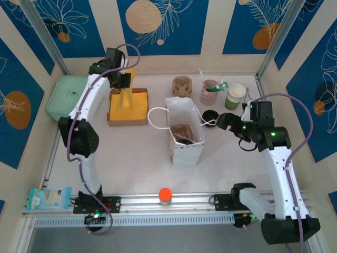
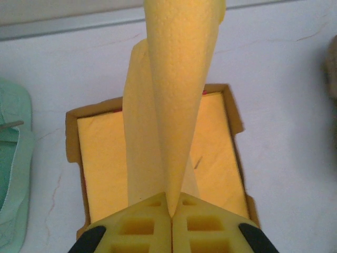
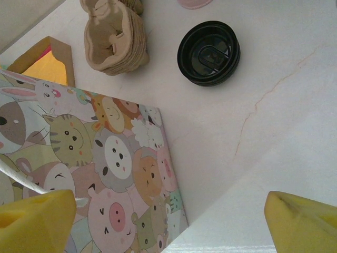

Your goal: Pack the takeout coffee

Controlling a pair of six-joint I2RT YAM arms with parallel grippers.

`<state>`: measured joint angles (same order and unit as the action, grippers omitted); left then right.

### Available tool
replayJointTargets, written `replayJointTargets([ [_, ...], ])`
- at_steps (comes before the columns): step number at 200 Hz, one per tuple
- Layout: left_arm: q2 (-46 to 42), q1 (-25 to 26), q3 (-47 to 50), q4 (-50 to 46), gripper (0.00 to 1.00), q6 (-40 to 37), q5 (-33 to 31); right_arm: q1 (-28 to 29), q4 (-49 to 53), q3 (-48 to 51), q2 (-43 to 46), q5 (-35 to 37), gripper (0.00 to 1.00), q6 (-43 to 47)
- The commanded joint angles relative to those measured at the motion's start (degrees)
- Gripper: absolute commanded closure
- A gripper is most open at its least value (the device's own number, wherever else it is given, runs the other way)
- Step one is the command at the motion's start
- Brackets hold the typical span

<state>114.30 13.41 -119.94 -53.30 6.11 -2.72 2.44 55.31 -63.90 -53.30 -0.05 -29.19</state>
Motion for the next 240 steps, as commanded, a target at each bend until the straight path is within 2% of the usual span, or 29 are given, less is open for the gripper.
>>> replayJointTargets([
  [1, -5.46, 0.12, -2.29, 1.84, 0.93, 1.12, 6.77, -0.11, 1.03, -0.41, 0.57, -1.0, 0.07, -0.36],
  [62, -12.19, 0.3, -0.91, 10.06, 0.94, 4.98, 19.2, 0.19, 0.85, -1.05, 0.21, -1.22, 0.07, -0.52],
  [121, -16.04, 2.53, 0.52, 17.44, 0.97, 8.46, 26.68, 0.25, 1.03, -0.96, 0.48, -1.09, 0.07, -0.45],
  [174, -21.7, 4.9, 10.83, 35.24, 1.0, 13.02, 33.15, 0.28, 1.29, -0.39, 1.32, -0.7, 0.07, -0.15],
  [240, -22.19, 9.88, 13.84, 48.86, 1.0, 17.55, 42.16, 0.11, 1.64, 0.27, 2.46, -0.74, 0.07, 0.0],
])
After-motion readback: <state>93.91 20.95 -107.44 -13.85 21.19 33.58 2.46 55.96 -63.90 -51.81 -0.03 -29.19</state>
